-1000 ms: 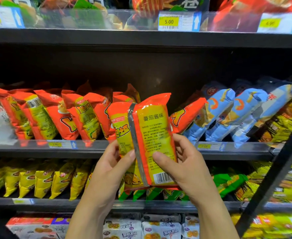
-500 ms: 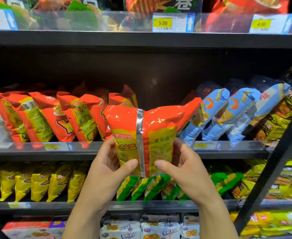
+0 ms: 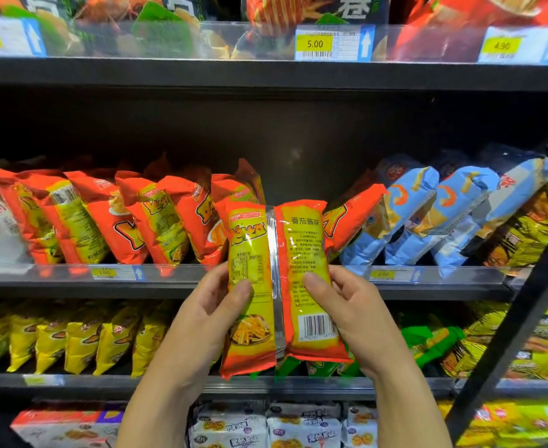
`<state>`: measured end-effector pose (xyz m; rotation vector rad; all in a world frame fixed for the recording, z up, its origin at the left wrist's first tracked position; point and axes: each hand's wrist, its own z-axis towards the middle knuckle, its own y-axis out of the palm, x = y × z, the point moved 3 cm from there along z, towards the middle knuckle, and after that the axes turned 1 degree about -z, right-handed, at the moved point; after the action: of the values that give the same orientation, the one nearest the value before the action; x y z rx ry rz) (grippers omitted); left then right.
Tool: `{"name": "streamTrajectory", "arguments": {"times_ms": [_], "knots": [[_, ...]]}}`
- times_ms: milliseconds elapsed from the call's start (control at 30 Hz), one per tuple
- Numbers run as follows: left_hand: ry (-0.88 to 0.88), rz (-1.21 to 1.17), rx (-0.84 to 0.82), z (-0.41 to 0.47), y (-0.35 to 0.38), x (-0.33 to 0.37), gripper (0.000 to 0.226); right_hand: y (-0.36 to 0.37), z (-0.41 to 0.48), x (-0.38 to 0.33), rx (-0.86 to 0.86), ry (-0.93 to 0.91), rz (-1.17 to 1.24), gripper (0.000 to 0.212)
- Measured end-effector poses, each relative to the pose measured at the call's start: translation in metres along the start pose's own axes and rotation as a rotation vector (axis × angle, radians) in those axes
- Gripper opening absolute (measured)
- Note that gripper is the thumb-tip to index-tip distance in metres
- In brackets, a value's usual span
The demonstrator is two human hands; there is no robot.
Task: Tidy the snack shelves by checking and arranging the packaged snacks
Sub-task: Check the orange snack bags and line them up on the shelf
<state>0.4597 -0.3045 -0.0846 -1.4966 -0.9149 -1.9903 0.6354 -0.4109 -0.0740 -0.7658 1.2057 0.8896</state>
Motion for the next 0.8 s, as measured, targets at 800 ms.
{"name": "streamTrajectory", "arguments": {"times_ms": [800], "knots": [[0.402,0.295,0.45,0.059,0.055,0.039,0.059,-0.077,0.067,-0.06,-0.013,-0.829,-1.558,0.07]]}}
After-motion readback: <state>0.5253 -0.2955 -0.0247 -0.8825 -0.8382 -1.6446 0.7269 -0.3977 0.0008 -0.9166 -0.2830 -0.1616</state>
